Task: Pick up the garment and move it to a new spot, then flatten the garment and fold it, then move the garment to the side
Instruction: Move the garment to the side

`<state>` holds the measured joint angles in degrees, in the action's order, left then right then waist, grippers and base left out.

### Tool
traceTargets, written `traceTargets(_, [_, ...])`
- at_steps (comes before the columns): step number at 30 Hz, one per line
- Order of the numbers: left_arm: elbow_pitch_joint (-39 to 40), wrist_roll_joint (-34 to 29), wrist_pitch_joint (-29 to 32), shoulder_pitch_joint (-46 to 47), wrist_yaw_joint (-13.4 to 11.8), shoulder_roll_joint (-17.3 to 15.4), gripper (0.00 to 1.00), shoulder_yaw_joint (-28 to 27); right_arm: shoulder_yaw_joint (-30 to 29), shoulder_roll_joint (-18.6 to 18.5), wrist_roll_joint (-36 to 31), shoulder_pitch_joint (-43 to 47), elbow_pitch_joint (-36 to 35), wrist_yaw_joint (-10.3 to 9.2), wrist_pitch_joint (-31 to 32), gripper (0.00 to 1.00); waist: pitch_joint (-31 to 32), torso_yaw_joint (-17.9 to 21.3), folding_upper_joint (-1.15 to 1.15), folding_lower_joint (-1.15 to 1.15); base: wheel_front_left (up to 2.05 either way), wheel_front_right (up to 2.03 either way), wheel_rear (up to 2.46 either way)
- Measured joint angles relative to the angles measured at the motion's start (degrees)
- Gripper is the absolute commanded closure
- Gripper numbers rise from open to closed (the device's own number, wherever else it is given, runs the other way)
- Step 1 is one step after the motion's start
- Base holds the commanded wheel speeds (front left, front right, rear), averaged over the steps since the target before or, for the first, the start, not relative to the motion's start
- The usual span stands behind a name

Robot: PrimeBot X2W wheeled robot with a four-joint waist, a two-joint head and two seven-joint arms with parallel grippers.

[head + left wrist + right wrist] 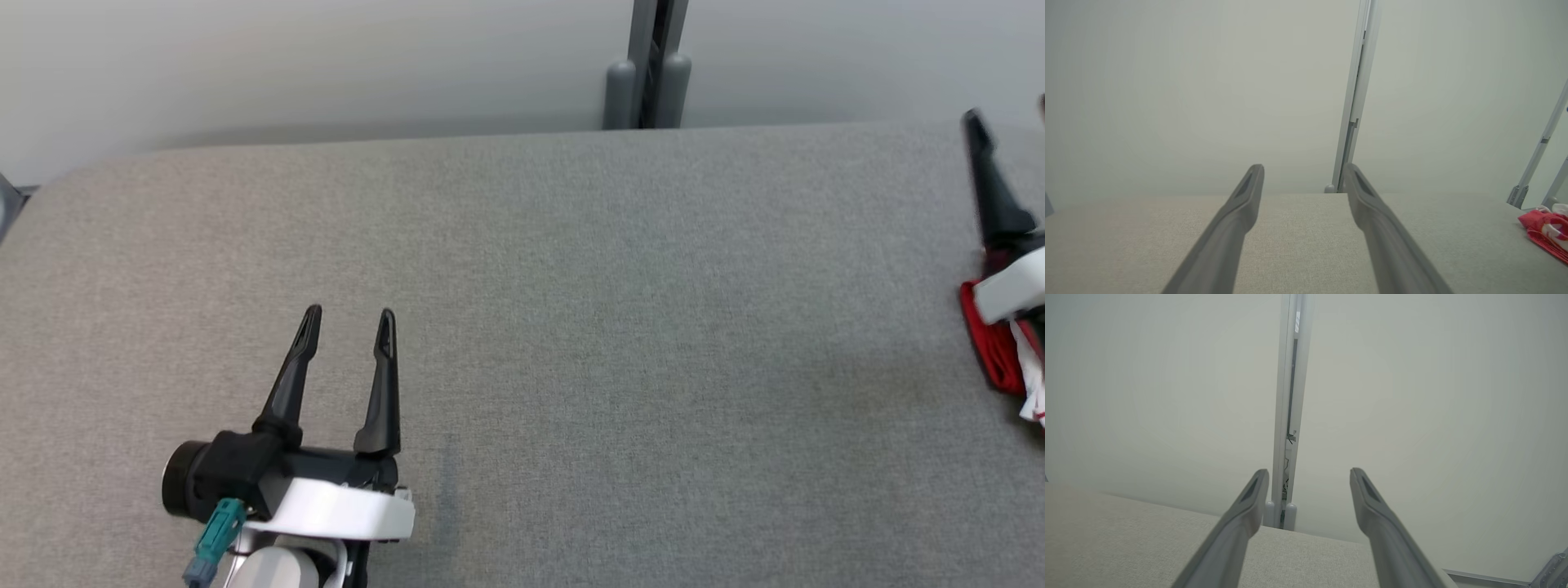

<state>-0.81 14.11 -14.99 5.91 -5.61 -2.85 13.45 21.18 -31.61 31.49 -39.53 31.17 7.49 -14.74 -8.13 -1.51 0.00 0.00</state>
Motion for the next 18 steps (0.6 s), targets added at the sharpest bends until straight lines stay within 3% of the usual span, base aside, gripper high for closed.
traceTargets(4, [0.3,-0.5,0.0,-1.8,0.1,0.0,0.00,-1.2,-8.4,6.5,-6.7,7.5,-9.0,0.01,-0.3,0.00,2.1,-0.7,0.00,0.00,0.00,0.00,0.00])
traceTargets(7, [0.3,0.3,0.0,-3.0,0.0,0.0,0.00,-1.2,-11.7,10.9,-16.5,15.1,-15.0,0.01,-0.3,0.00,3.0,-1.2,0.00,0.00,0.00,0.00,0.00])
traceTargets(10, [0.0,0.4,0.0,-3.4,0.0,0.0,0.00,-0.5,-13.5,16.1,-21.9,21.4,-18.9,0.02,-0.2,0.00,3.6,-2.0,0.00,0.00,0.00,0.00,0.00])
traceTargets(18, [-1.2,2.2,0.0,-5.5,-0.8,0.0,0.00,0.3,-19.2,24.2,-26.8,30.1,-23.6,0.01,-0.3,0.00,4.7,-3.9,0.00,0.00,0.00,0.00,0.00])
